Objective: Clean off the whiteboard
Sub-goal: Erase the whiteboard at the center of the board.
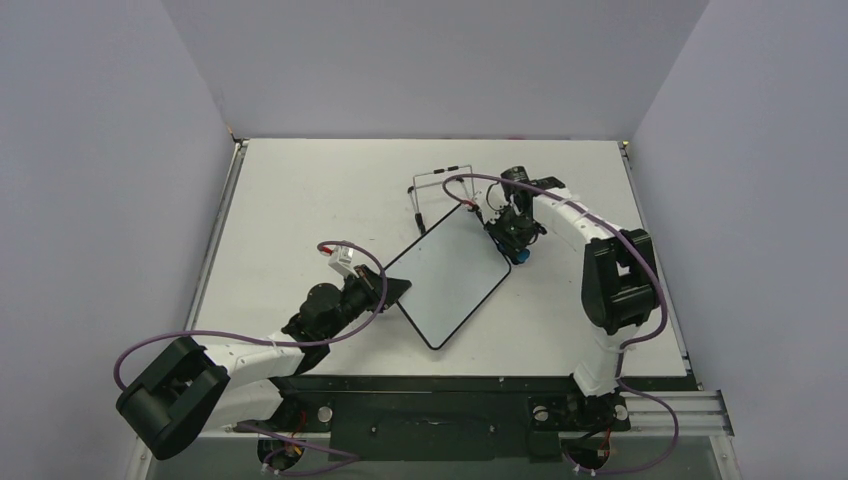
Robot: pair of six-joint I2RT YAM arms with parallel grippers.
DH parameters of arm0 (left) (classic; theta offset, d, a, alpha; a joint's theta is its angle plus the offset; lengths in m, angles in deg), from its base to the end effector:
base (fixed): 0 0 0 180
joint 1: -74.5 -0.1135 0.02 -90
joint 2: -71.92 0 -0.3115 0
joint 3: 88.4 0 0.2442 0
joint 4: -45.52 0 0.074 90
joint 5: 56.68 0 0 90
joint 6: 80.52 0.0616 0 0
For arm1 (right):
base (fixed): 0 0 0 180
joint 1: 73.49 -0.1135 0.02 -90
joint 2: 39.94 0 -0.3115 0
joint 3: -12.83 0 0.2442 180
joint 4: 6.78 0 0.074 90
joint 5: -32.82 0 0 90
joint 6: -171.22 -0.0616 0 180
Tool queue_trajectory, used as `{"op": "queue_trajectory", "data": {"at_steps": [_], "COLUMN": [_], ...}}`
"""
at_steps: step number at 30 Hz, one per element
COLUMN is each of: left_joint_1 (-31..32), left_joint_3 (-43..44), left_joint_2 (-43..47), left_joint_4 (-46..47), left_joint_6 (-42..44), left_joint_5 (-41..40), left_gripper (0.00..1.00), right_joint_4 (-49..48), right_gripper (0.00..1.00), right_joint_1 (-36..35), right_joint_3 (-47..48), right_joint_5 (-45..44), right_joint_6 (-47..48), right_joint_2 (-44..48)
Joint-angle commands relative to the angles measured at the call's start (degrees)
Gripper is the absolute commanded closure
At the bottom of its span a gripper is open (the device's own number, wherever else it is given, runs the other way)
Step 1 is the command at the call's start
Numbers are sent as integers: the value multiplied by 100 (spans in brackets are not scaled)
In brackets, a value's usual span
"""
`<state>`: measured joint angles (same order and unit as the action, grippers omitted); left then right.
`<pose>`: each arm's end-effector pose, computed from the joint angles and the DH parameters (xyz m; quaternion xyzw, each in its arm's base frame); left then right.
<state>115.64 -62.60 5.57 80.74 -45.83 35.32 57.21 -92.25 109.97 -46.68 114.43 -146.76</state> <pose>0.1609 -0.1434 0.2275 -0.0795 0.7349 -0.5108 0.4390 0.3644 0.1356 0.2415 -0.4436 0.8804 0.0721 0.1517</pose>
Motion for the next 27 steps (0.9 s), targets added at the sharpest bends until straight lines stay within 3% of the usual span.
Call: {"op": "queue_trajectory", "data": {"at_steps": [1,8,12,19,27], "left_joint_1": [1,2,4,0,-11], "left_joint_3": [223,199,210,173,144], "left_joint_2": [144,23,27,164,201], "left_joint_4": [1087,1209,1202,1085,1104], "left_joint_6": [-156,-192,-199,-178,-170], "left_joint_5": [134,143,145,109,108], "left_gripper": [100,100,100,100,100], "right_joint_4": [105,209,145,-117,-30], "right_gripper": [100,100,100,100,100], "right_joint_1": [-26,-514,-618,-297,-47], "right_joint_3": [-696,-1069,-477,238,-504], "right_joint_5": [-226,100,358,-112,-203], "right_joint_6": [242,500,203,-246,122], "right_joint_2": [-137,379,513,48,-186]}}
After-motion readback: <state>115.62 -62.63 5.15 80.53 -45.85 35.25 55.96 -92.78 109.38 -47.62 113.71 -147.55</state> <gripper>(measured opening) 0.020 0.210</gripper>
